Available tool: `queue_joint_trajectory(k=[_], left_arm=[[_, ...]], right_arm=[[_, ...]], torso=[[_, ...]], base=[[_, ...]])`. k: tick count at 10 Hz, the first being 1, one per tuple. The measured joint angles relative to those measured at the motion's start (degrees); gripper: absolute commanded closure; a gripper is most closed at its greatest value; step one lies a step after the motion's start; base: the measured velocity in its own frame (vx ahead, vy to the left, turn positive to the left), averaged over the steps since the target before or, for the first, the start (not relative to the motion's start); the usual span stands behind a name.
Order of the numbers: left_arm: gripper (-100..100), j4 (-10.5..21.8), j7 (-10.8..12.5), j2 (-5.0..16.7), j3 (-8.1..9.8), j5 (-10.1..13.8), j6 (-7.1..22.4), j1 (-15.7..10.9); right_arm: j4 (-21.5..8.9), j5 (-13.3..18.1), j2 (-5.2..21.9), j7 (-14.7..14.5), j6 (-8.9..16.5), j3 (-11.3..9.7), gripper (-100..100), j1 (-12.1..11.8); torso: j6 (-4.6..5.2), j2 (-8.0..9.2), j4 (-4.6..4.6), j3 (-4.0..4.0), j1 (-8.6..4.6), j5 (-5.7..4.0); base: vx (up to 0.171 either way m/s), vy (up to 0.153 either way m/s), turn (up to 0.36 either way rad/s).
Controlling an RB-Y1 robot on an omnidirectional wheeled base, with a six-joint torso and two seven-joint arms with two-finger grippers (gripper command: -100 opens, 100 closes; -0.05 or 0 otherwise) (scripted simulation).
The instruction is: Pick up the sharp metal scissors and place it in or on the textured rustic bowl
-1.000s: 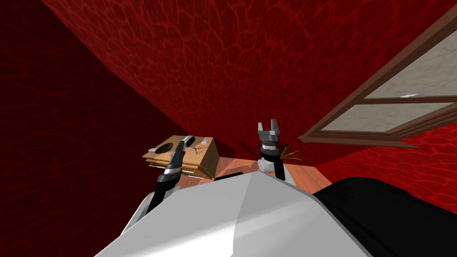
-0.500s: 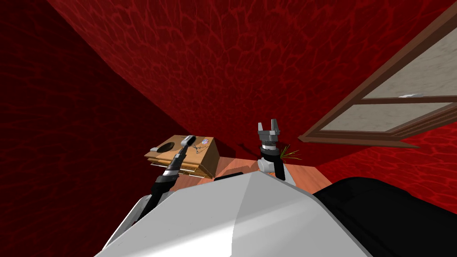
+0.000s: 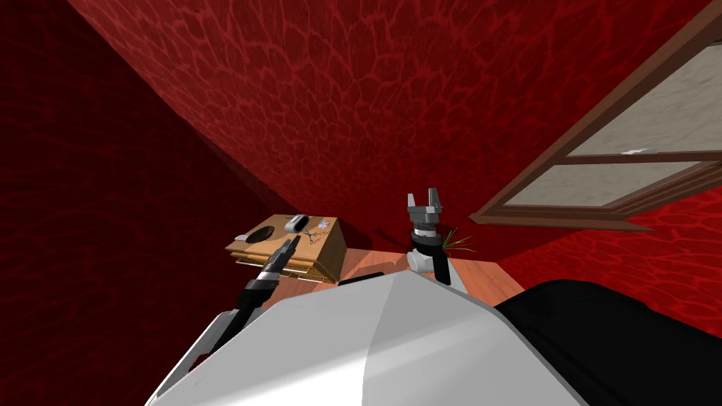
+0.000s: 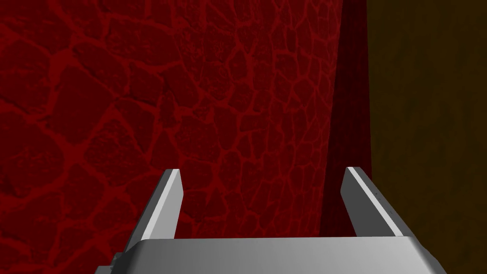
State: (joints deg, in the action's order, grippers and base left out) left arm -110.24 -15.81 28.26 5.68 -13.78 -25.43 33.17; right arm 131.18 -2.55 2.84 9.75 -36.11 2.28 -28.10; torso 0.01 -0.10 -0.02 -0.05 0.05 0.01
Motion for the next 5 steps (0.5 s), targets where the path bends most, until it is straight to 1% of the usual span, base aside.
queue_joint_trajectory(k=[1, 3, 4, 5], left_arm=[[-100, 2.02, -0.74, 1.20, -0.05, -1.00, 0.08, -0.10], [-100, 4.82, -2.02, 3.56, -0.55, -3.16, 1.30, -0.24], [-100, 6.79, -2.82, 4.43, -1.08, -4.40, 1.68, -0.74], [-100, 7.86, -3.22, 5.86, -1.32, -5.39, 2.42, -0.74]], right_arm=[[0.00, 0.00, 0.00, 0.00, 0.00, 0.00, 0, 0.00], [0.00, 0.00, 0.00, 0.00, 0.00, 0.00, 0, 0.00], [0.00, 0.00, 0.00, 0.00, 0.00, 0.00, 0, 0.00], [0.00, 0.00, 0.00, 0.00, 0.00, 0.00, 0, -0.01]], torso=[[0.01, -0.02, 0.00, -0.01, -0.01, 0.00], [0.00, -0.12, -0.02, -0.06, 0.00, 0.00], [0.02, -0.15, -0.03, -0.09, 0.02, 0.01], [0.01, -0.17, -0.04, -0.10, 0.03, 0.00]], base=[[0.037, 0.008, -0.070], [0.062, 0.017, -0.076], [0.066, 0.021, -0.077], [0.068, 0.018, -0.097]])
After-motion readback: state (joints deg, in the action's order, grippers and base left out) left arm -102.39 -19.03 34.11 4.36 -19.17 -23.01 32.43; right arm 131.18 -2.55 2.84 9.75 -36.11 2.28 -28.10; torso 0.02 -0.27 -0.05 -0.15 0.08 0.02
